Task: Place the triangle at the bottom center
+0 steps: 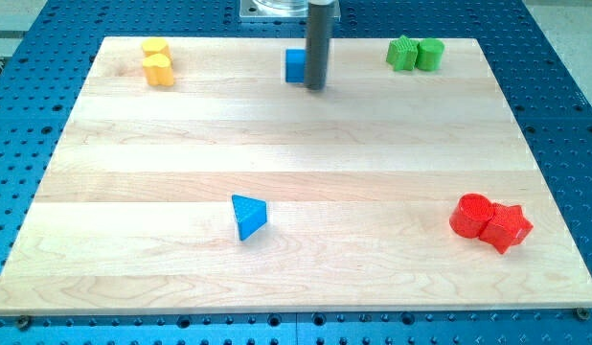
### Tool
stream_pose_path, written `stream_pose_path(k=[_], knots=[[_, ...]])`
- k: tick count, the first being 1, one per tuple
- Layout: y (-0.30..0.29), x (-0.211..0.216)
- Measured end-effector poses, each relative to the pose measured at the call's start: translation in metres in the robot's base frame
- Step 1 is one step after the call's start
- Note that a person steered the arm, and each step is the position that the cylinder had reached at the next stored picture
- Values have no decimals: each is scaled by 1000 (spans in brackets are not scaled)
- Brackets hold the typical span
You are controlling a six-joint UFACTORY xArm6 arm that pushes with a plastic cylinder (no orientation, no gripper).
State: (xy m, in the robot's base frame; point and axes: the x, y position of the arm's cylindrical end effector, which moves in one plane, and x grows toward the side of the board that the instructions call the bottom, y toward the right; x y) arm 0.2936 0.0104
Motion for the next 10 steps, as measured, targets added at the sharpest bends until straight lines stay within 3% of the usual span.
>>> stream_pose_path(k=[1,2,3,4,5,6,7,8,9,10], knots=[[49,-3],[75,71],[35,193],[-42,262],[-88,274],[-65,220],[-32,251],[6,204],[-99,190],[-77,229]])
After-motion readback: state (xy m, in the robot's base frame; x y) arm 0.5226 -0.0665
